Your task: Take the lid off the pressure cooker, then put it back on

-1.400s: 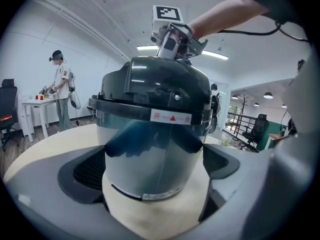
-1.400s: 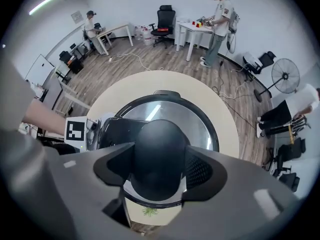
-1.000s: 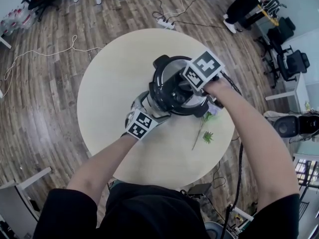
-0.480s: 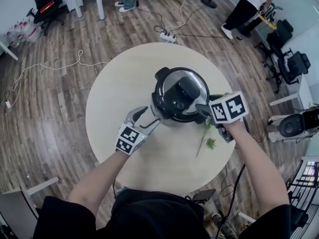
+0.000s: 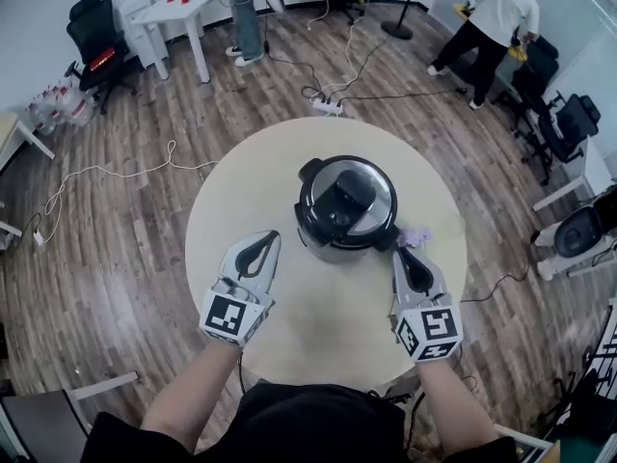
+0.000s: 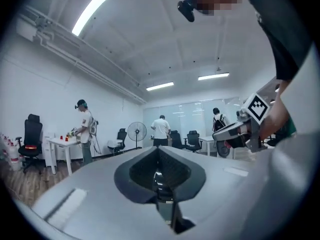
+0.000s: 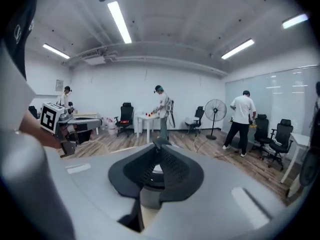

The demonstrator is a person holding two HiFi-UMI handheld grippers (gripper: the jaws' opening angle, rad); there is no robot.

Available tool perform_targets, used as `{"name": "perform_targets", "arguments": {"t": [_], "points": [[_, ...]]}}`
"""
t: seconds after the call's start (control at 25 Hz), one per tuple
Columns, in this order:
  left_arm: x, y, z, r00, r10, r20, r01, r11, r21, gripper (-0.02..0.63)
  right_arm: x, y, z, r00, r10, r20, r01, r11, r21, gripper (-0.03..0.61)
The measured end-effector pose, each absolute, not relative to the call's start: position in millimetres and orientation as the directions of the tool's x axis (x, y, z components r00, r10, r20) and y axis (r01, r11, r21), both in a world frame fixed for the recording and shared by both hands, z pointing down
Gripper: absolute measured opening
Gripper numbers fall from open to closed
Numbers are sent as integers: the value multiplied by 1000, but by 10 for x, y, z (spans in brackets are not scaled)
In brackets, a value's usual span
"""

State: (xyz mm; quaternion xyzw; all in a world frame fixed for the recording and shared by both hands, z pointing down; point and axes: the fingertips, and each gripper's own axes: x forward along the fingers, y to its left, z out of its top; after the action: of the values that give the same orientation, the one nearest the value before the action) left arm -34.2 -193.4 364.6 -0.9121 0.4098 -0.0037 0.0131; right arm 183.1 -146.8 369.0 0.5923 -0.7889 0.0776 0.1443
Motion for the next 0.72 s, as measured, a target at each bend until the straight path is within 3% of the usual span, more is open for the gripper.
{"name": "perform_targets", "arguments": {"t": [0.4, 0.72], "points": [[-319, -1569, 3011, 630, -770, -102, -776, -627, -65, 2, 1971, -895, 3272, -169, -985, -28, -985, 170, -22, 9], [-208, -1445, 2927, 632, -769, -101, -775, -627, -79, 2, 2146, -746, 3273, -118, -992, -35, -993, 118, -9, 6]]}}
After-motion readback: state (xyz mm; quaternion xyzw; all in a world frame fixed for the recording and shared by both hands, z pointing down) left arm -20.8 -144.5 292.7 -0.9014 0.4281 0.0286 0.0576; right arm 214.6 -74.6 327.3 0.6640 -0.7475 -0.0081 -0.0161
